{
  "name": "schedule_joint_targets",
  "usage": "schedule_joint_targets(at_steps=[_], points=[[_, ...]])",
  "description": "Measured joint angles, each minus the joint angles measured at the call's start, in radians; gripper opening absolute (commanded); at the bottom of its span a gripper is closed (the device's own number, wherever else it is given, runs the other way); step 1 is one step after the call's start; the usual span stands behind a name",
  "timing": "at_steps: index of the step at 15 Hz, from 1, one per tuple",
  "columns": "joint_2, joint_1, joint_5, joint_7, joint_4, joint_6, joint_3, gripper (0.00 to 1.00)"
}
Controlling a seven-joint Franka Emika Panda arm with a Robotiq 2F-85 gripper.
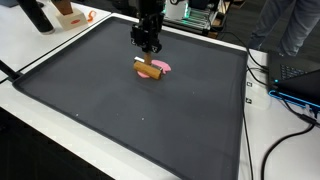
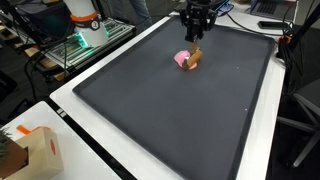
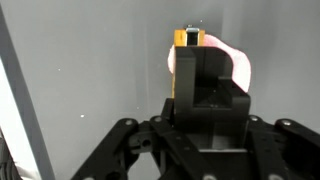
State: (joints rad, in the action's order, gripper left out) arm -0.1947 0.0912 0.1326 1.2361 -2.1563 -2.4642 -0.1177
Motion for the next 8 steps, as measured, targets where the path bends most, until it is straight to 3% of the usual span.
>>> schedule_joint_targets(at_steps=[8], points=[[-0.034,-0.003,0.0,-0.001,0.083,0.177,0.0,0.24]])
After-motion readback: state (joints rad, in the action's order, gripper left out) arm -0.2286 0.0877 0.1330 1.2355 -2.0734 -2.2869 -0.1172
